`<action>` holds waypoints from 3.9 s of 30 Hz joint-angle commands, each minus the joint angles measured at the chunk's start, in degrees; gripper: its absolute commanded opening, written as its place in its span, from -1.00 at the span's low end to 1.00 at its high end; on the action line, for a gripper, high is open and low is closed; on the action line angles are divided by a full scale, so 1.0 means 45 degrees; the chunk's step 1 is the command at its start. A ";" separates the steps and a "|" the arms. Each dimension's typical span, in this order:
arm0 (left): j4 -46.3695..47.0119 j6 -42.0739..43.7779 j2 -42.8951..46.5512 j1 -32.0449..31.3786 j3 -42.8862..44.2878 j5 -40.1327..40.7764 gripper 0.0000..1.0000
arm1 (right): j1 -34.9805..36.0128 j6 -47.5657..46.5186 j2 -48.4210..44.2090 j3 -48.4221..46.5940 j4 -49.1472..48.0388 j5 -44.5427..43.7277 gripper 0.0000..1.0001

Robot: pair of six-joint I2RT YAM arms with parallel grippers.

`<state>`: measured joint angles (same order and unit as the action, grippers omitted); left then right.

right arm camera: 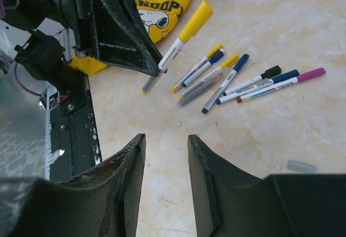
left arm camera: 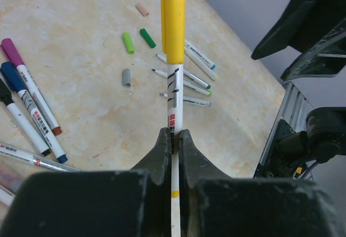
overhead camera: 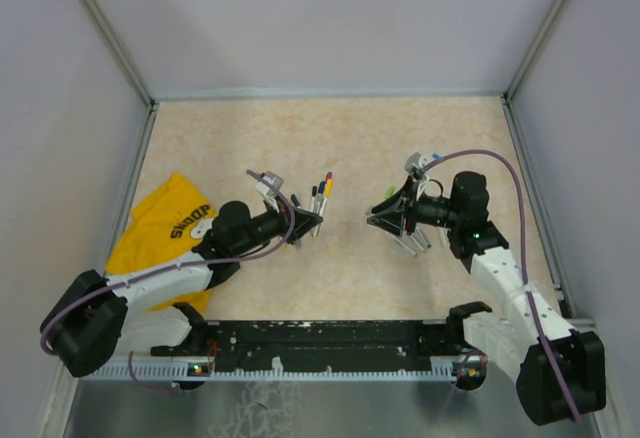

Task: Open the pen caps
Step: Pick up the pen from the center of the board.

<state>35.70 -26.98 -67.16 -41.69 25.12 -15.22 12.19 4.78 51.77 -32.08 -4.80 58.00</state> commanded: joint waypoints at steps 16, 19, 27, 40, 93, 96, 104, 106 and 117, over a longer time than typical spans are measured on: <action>0.5290 -0.1339 0.0249 -0.2456 -0.1736 0.3049 -1.00 | -0.0093 0.3934 0.0898 0.1011 -0.5010 0.0295 -0.14; 0.5893 -0.1456 0.0082 -0.2753 -0.1897 0.3370 -1.00 | -0.0092 0.4324 0.0908 0.1196 -0.5499 0.0275 -0.11; 0.7609 -0.1905 -0.0569 -0.3277 -0.2435 0.3896 -1.00 | 0.0174 0.5076 0.0994 0.1462 -0.6401 0.0276 -0.09; 0.9272 -0.2061 -0.1648 -0.4323 -0.2673 0.5153 -1.00 | 0.0523 0.5775 0.0911 0.1749 -0.7313 0.0207 -0.09; 1.1714 -0.1800 -0.3534 -0.5807 -0.2580 0.7053 -1.00 | 0.1118 0.5226 0.1146 0.1691 -0.6783 0.0090 -0.10; 1.1734 -0.1810 -0.3562 -0.5840 -0.2566 0.7084 -1.00 | 0.1137 0.5205 0.1150 0.1688 -0.6785 0.0080 -0.10; 1.1894 -0.1892 -0.3849 -0.5902 -0.2442 0.7060 -1.00 | 0.1165 0.5081 0.1172 0.1688 -0.6708 0.0051 -0.09; 1.1962 -0.1896 -0.3917 -0.5927 -0.2402 0.7055 -1.00 | 0.1185 0.5083 0.1169 0.1684 -0.6688 0.0042 -0.09; 1.2468 -0.2020 -0.4689 -0.6027 -0.1853 0.6904 -1.00 | 0.1275 0.5041 0.1166 0.1715 -0.6707 -0.0051 -0.10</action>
<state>85.62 -35.14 -86.70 -68.16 14.74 15.99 17.21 28.53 56.90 -23.99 -32.99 58.28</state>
